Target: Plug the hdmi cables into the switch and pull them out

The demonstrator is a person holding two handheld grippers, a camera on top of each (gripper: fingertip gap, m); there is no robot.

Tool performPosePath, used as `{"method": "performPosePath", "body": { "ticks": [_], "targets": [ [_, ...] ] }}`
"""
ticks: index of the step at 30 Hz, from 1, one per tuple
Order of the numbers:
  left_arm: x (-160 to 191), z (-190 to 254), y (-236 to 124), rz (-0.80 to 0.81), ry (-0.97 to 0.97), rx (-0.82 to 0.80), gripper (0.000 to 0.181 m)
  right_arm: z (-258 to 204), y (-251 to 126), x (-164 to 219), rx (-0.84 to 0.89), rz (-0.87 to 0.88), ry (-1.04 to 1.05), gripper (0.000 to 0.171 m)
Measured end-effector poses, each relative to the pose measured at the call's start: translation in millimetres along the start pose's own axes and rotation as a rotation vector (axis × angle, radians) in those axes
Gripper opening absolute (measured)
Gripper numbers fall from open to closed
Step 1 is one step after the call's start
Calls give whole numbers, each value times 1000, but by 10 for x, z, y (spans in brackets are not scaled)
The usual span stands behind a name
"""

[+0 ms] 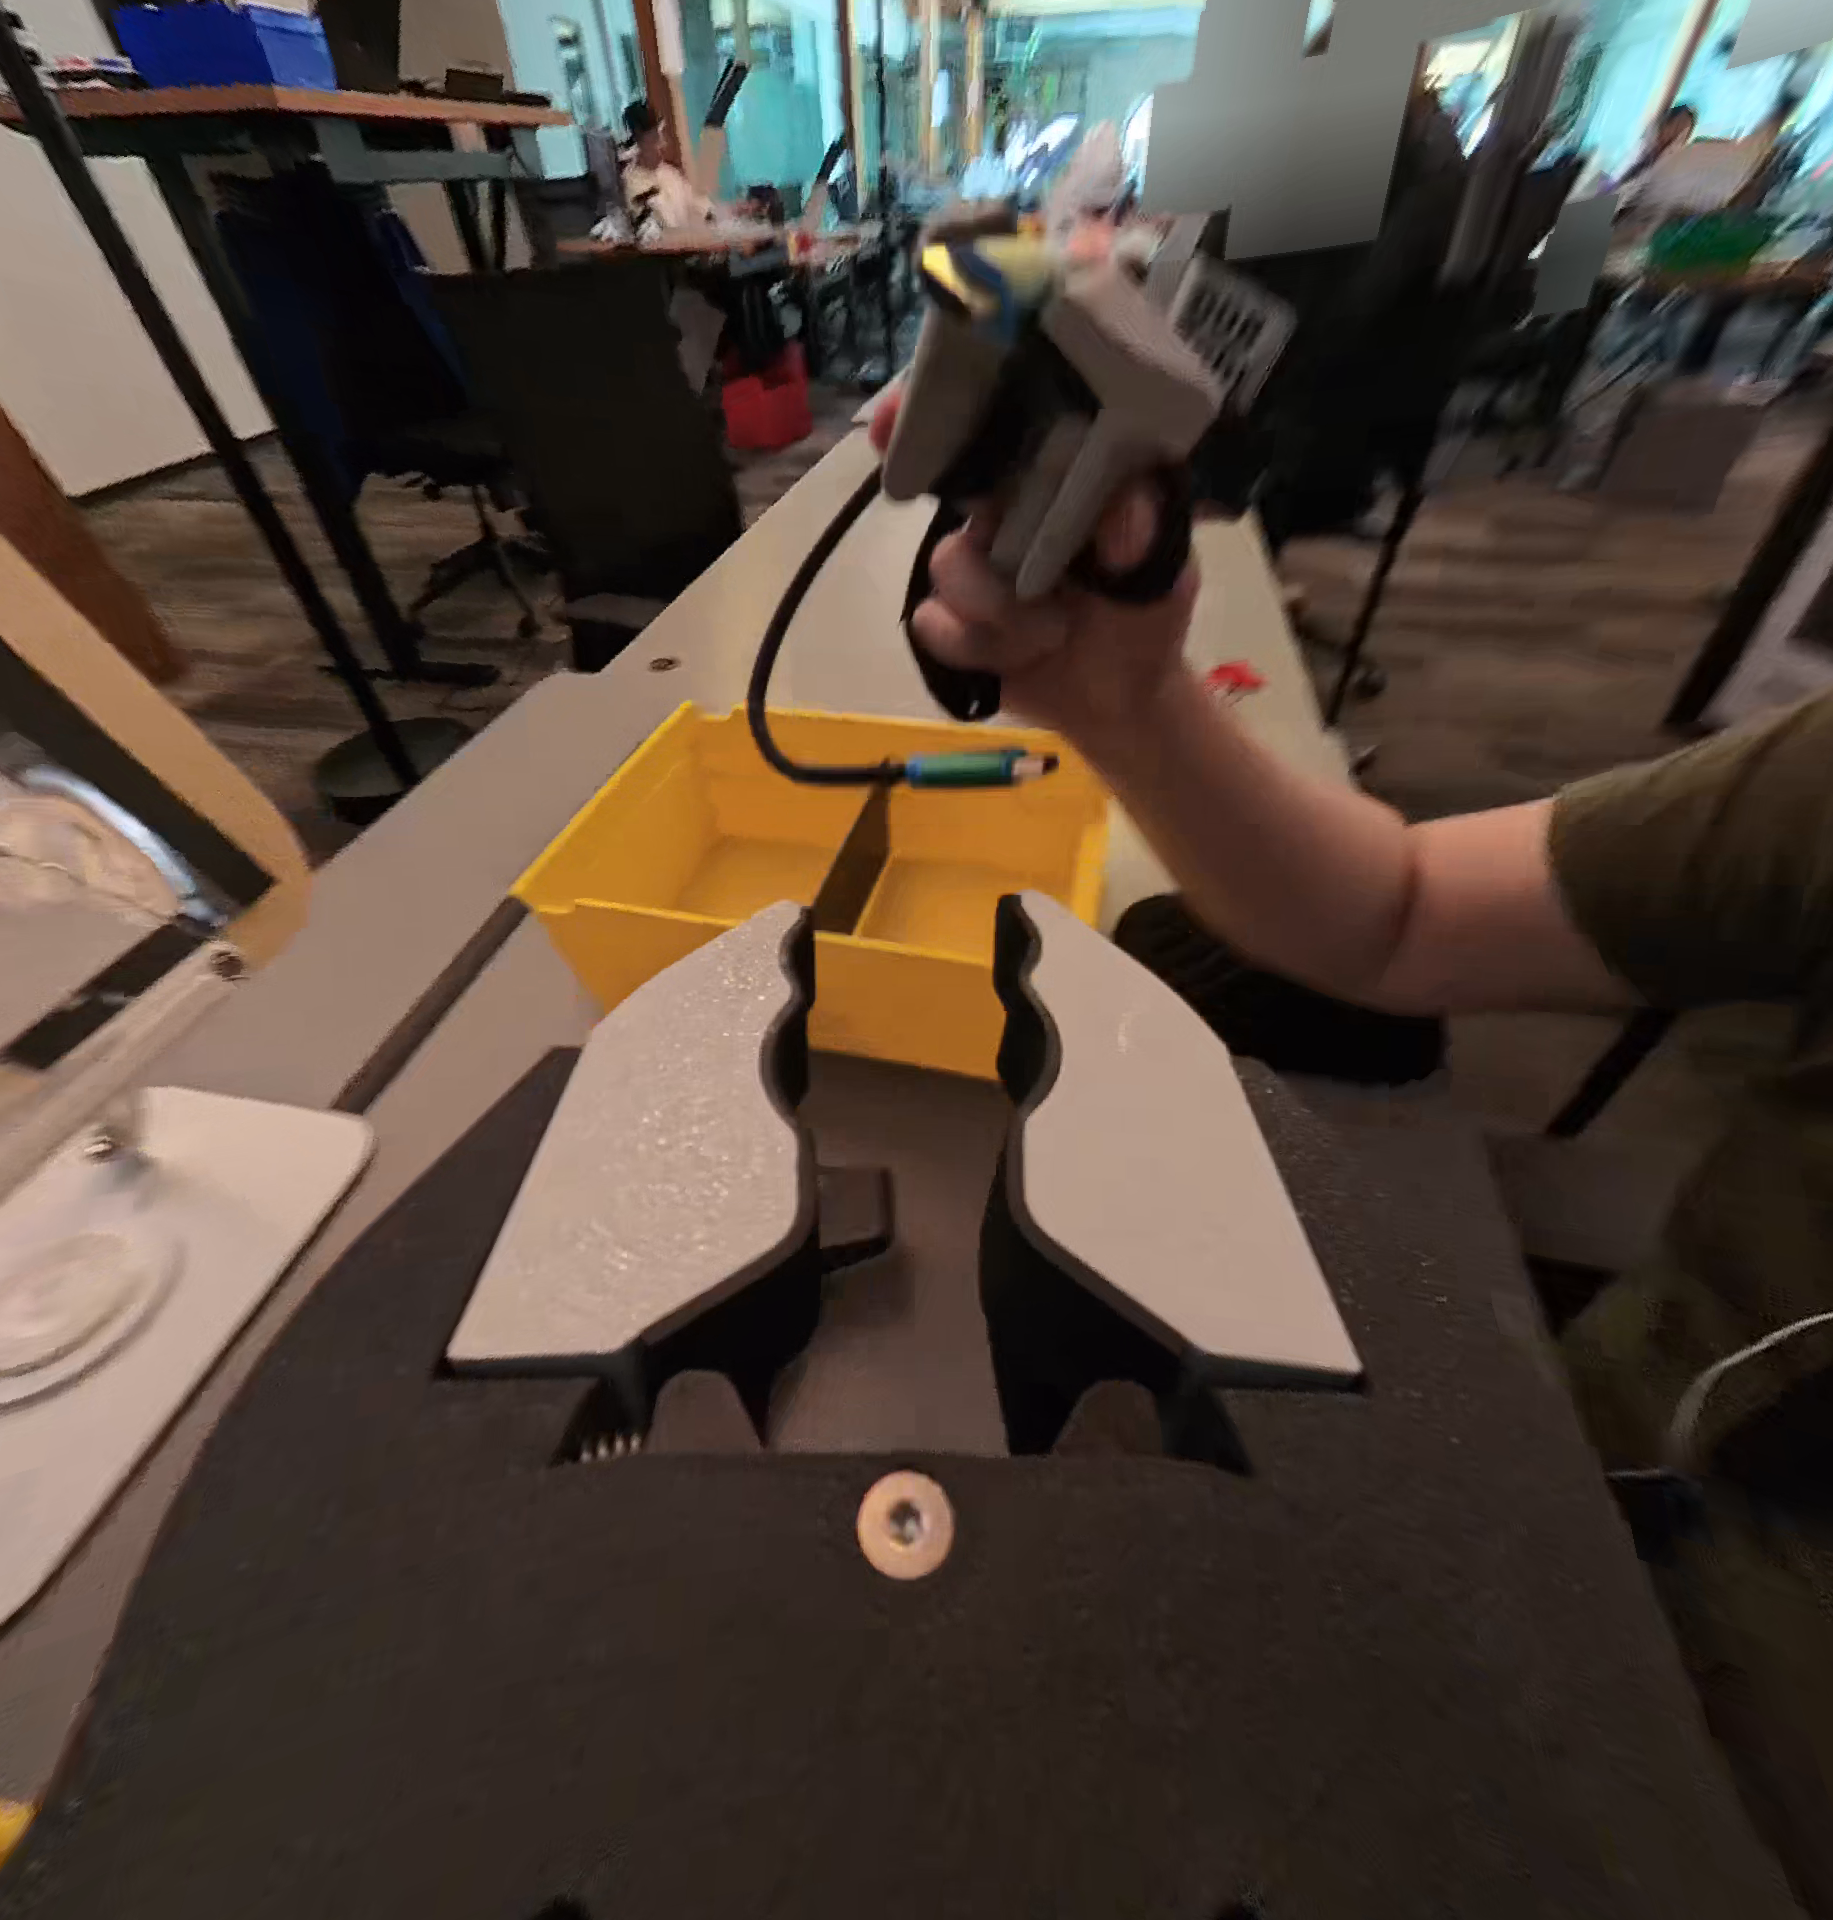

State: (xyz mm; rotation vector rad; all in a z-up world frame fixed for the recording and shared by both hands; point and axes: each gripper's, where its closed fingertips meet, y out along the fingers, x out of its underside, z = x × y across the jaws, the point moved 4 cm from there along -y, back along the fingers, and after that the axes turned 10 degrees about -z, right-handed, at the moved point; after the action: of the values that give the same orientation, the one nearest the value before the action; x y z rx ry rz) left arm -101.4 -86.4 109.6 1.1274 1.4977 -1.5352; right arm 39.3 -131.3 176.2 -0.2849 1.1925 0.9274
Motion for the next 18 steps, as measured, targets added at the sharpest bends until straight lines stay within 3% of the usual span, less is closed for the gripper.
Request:
{"method": "performPosePath", "body": {
  "ticks": [4, 8, 11, 15, 18],
  "targets": [
    [307, -68, 238, -272, 133, -181, 44, 51, -122, -124, 61, -8, -79, 22],
    [821, -178, 608, -621, 175, -223, 52, 80, -251, -257, 91, 15, -106, 22],
    [1071, -254, 895, -707, 183, -215, 38, 85, -324, -333, 105, 30, -125, 22],
    [1404, -298, 1069, -864, 125, -167, 50, 77, -387, -403, 111, 41, -144, 22],
    [1619, -391, 1127, -959, 142, -218, 51, 68, -400, -420, 110, 39, -153, 22]
  ]
}}
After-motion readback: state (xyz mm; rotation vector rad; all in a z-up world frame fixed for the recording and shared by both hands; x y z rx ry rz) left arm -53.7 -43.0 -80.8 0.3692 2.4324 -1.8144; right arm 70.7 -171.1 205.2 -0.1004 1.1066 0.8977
